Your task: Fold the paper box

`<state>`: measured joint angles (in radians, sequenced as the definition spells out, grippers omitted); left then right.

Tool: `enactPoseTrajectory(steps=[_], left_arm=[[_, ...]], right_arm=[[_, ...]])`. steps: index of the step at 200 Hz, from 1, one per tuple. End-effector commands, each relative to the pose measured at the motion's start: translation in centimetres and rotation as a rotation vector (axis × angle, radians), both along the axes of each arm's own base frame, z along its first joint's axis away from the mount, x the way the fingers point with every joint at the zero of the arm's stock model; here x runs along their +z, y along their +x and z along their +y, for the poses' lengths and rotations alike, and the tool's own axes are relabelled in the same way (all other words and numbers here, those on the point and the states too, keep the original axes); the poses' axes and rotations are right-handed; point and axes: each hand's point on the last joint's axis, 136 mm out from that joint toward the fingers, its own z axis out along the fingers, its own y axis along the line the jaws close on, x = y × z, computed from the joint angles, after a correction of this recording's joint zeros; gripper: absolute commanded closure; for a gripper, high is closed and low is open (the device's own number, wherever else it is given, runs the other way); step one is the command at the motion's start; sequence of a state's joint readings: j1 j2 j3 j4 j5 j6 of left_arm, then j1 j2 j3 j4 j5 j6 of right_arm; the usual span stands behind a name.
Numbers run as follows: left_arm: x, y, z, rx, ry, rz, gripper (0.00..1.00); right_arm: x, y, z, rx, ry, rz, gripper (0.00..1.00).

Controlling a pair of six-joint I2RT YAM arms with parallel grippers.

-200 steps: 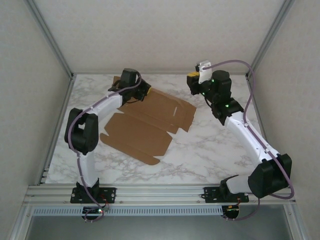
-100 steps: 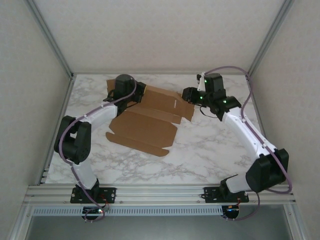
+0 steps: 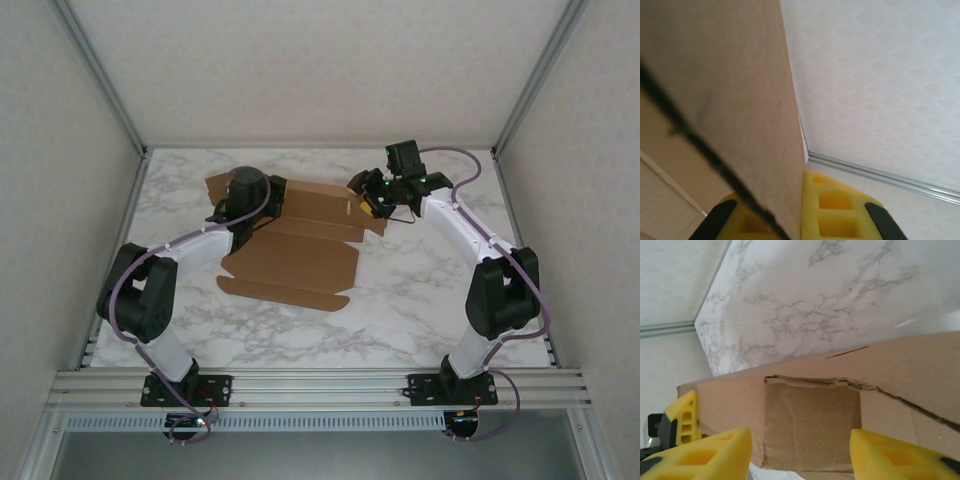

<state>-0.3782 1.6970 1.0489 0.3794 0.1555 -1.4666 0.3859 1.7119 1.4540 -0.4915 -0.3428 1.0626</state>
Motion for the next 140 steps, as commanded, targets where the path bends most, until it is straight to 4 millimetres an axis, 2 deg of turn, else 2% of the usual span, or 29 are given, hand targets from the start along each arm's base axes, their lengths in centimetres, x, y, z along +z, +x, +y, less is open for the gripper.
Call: enactPoseTrajectory(steps=[1,29,75,115,140], left_arm=[[2.7,0.3,0.0,0.025,-0.028,-0.054,1.00],[2.4,0.4,-0.1,0.020,-0.027,-0.039,1.00],[2.2,0.4,-0.2,0.022,-0.019,-0.026,1.00],[1.3,0.2,-0.1,0.031,-0.001,0.017,1.00],[1.0,0.2,-0.1,0.042,0.013,0.035,1.00]], right_arm=[[0.5,1.2,0.8,-0.050,0.082,0.030,0.46],[0.2,2.2,2.0,-0.050,0.152,0.035,0.46],[1.6,3.5,4.4,-0.043,0.335,0.006,0.49],[2.0,3.8,5.7,-0.036,0.425,0.011,0.58],[1.6,4.1,6.1,-0.042,0.465,0.021,0.69]])
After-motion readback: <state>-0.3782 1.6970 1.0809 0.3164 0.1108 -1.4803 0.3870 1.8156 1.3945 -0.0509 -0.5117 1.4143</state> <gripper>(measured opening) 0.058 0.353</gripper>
